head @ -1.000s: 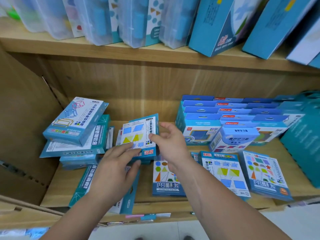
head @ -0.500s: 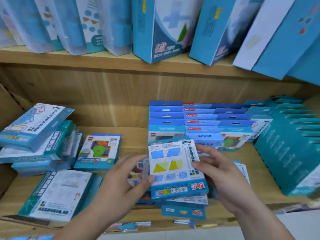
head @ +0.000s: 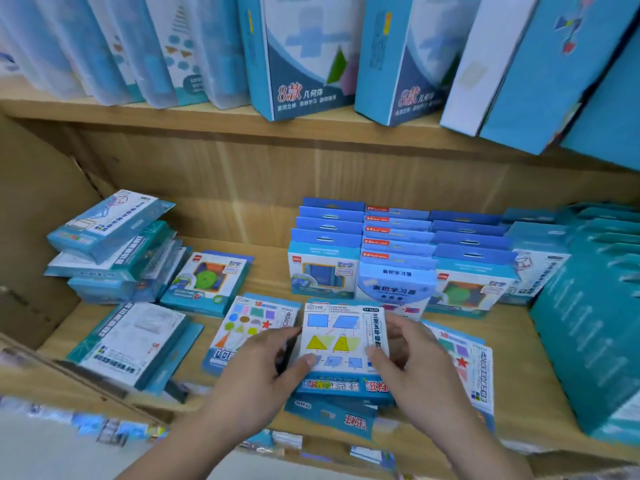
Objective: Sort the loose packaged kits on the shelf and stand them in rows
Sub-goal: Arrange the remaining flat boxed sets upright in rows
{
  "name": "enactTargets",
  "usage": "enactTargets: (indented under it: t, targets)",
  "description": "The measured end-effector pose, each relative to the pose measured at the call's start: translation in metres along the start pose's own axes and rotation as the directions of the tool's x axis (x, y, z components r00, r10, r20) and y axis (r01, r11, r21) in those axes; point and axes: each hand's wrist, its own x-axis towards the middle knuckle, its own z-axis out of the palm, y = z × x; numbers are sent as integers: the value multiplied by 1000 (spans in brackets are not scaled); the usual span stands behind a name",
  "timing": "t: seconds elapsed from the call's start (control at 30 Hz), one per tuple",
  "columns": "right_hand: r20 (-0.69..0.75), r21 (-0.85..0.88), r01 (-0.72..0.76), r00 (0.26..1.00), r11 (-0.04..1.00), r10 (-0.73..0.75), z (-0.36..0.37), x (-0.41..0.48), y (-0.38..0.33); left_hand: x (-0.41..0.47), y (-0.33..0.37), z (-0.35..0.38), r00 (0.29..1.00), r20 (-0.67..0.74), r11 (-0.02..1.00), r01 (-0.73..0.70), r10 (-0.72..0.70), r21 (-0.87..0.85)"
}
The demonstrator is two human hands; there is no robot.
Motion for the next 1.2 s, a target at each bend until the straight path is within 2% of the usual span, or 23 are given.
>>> enactTargets:
  t: [0.07, 0.17, 0.23, 0.3, 0.37, 0.47, 0.73, 0.9, 1.07, 1.2]
  targets:
    - [-50, -78, 51, 997, 996, -55, 0, 1, 2, -1, 0, -4, 996, -85, 995, 38, -30, 95]
    - [-90, -144, 154, 982, 977, -168, -1, 2, -3, -4, -15, -20, 949, -306, 951, 164, -79, 263]
    - [-69, -229, 207, 971, 951, -229, 5, 7, -4, -5, -28, -30, 931, -344, 881, 259, -119, 395]
    - [-25, -300, 236, 967, 924, -255, 13, 12, -6, -7, -34, -32, 931, -295, 803, 340, -215, 489]
    - [-4, -327, 250, 964, 912, -266, 20, 14, -10, -7, -37, -28, 926, -230, 793, 377, -301, 479]
    - [-11, -317, 270, 957, 909, -289, 27, 16, -9, -6, -39, -19, 925, -217, 827, 377, -313, 417]
    - [10, -333, 272, 959, 903, -285, 30, 15, -3, 4, -36, -23, 900, -180, 813, 436, -397, 387]
    - [25, -361, 278, 957, 890, -288, 28, 16, -6, 7, -27, -26, 888, -122, 777, 448, -442, 443]
    - [7, -353, 296, 949, 887, -314, 24, 18, -10, -10, -19, -40, 905, -179, 796, 426, -387, 431]
    - [-35, -268, 334, 934, 903, -356, 16, 22, -31, -25, -9, -63, 924, -248, 874, 362, -291, 323]
